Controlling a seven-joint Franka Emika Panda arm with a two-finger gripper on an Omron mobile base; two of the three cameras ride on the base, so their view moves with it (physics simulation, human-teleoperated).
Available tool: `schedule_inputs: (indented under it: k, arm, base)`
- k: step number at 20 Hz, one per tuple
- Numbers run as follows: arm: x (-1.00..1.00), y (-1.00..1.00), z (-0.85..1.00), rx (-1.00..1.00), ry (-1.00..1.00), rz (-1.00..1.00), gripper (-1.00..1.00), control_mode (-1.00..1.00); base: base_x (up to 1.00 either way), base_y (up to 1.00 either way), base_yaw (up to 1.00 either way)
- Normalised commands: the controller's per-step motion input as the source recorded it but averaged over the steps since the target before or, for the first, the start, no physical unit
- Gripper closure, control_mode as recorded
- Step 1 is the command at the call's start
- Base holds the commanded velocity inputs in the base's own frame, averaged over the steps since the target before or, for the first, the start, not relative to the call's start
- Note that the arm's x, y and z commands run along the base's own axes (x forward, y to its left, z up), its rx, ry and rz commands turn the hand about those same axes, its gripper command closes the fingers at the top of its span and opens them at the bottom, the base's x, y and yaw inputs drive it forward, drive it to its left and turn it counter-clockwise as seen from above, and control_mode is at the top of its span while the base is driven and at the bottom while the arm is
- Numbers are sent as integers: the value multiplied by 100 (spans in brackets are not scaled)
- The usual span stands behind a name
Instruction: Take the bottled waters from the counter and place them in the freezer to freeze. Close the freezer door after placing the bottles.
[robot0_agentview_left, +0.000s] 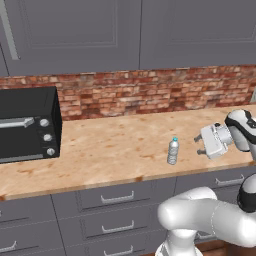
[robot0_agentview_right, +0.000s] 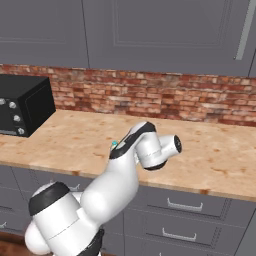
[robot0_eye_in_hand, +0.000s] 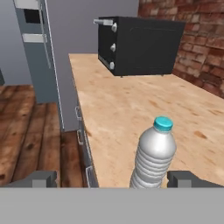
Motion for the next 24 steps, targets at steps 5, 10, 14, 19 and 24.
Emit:
schedule_inputs:
  k: [5, 10, 14, 19, 24]
  arm:
    - [49, 37, -15, 0, 2, 0, -100, -100]
    - [19, 19, -19, 0, 3, 0, -100, -100]
    - [4, 0, -13, 0, 0, 0, -100, -100]
    - [27, 0, -10, 0, 2, 0, -100, -100]
    - [32, 0, -9, 0, 7, -5, -100, -100]
  base:
    - [0, 0, 0]
    - [0, 0, 0]
    - [0, 0, 0]
    - [0, 0, 0]
    - [0, 0, 0]
